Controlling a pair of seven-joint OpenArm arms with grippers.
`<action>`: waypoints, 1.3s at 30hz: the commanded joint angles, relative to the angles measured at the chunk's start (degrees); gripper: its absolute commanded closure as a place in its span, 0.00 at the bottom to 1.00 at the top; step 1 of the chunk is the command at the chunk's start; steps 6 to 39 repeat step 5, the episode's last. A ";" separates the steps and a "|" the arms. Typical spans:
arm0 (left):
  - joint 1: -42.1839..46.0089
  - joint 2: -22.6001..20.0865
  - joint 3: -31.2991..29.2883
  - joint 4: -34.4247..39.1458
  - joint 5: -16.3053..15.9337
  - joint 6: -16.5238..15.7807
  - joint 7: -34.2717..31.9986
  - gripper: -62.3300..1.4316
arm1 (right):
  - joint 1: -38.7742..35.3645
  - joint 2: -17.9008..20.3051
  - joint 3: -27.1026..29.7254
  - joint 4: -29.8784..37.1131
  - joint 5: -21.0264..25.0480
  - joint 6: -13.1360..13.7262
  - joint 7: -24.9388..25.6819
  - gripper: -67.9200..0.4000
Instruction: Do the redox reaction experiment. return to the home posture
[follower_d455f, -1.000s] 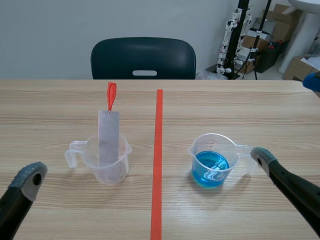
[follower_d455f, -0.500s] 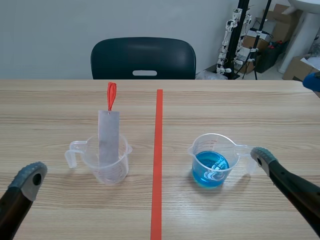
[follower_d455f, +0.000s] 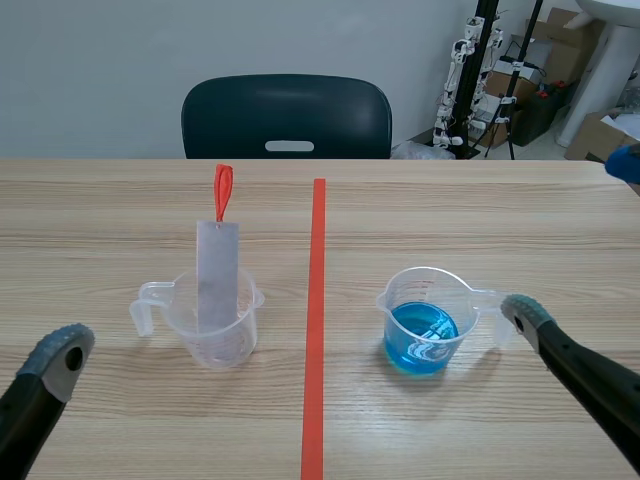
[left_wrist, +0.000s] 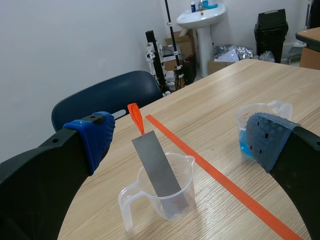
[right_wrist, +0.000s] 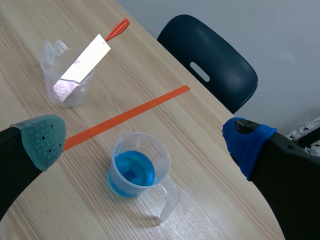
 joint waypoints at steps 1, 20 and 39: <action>0.11 0.28 -0.17 1.27 -0.55 0.09 -0.83 0.11 | 0.02 0.13 0.04 0.98 0.52 0.33 0.61 0.00; 0.11 0.28 -0.17 1.27 -0.55 0.09 -0.83 0.11 | 0.02 0.13 0.04 0.98 -1.22 0.35 0.59 0.00; 0.11 0.28 -0.17 1.27 -0.55 0.09 -0.83 0.11 | 0.02 0.13 0.04 0.98 -1.22 0.35 0.59 0.00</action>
